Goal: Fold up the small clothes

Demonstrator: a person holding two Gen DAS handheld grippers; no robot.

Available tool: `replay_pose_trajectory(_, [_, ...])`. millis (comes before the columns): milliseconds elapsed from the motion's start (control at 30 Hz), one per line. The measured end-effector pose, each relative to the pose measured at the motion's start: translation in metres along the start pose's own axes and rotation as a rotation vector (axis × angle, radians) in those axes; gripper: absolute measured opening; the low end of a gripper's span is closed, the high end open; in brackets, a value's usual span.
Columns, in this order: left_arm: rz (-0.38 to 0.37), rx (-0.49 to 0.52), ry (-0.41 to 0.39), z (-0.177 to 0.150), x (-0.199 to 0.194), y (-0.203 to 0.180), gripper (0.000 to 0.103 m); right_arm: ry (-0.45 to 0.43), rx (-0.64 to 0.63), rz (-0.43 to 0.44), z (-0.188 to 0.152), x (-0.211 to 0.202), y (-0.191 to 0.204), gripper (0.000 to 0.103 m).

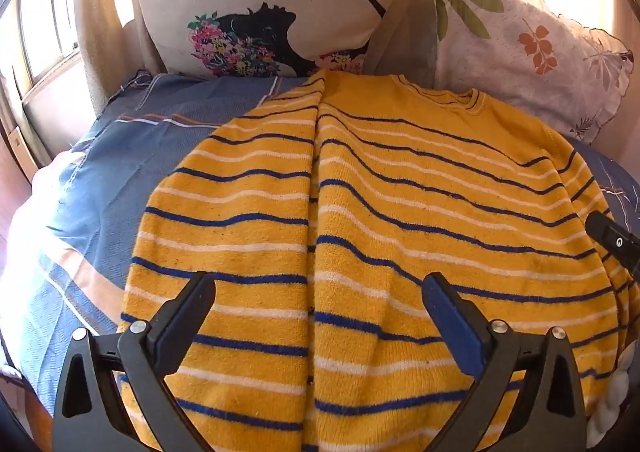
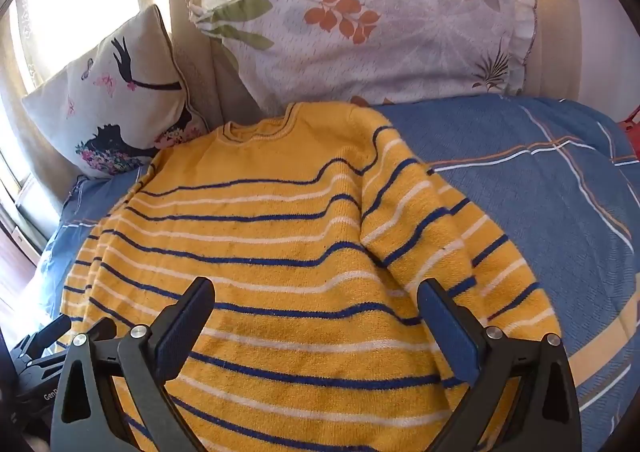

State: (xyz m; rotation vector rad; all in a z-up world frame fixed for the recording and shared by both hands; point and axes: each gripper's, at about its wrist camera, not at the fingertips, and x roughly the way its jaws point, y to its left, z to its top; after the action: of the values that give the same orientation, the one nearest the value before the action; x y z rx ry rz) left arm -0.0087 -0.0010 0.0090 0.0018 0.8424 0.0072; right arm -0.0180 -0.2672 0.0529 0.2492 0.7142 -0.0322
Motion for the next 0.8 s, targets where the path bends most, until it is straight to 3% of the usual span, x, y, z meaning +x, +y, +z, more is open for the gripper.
replay_pose_trajectory(133, [-0.002,0.023,-0.067,0.002,-0.027,-0.003,0.103,-0.203,-0.044,-0.059,0.0,-0.043,0.008,0.103])
replay_pose_trajectory(267, [-0.009,0.015,-0.103,0.004,-0.046,-0.003,0.103,-0.221,-0.013,0.019,0.008,-0.063,0.002,0.103])
replay_pose_trajectory(333, [-0.03,-0.001,-0.131,0.006,-0.051,-0.002,0.103,-0.19,-0.01,0.005,0.011,-0.068,0.005,0.103])
replay_pose_trajectory(467, [-0.039,-0.002,-0.1,0.006,-0.053,-0.002,0.103,-0.118,-0.039,-0.04,0.011,-0.064,0.011,0.103])
replay_pose_trajectory(600, [-0.055,0.017,-0.041,0.0,-0.052,-0.006,0.103,-0.042,-0.01,0.013,-0.002,-0.055,0.009,0.103])
replay_pose_trajectory(700, [-0.055,0.041,-0.039,-0.006,-0.056,-0.011,0.103,0.004,-0.021,0.023,-0.013,-0.051,0.013,0.103])
replay_pose_trajectory(800, [-0.097,0.034,-0.013,-0.009,-0.057,-0.013,0.103,0.044,-0.017,0.031,-0.022,-0.05,0.015,0.103])
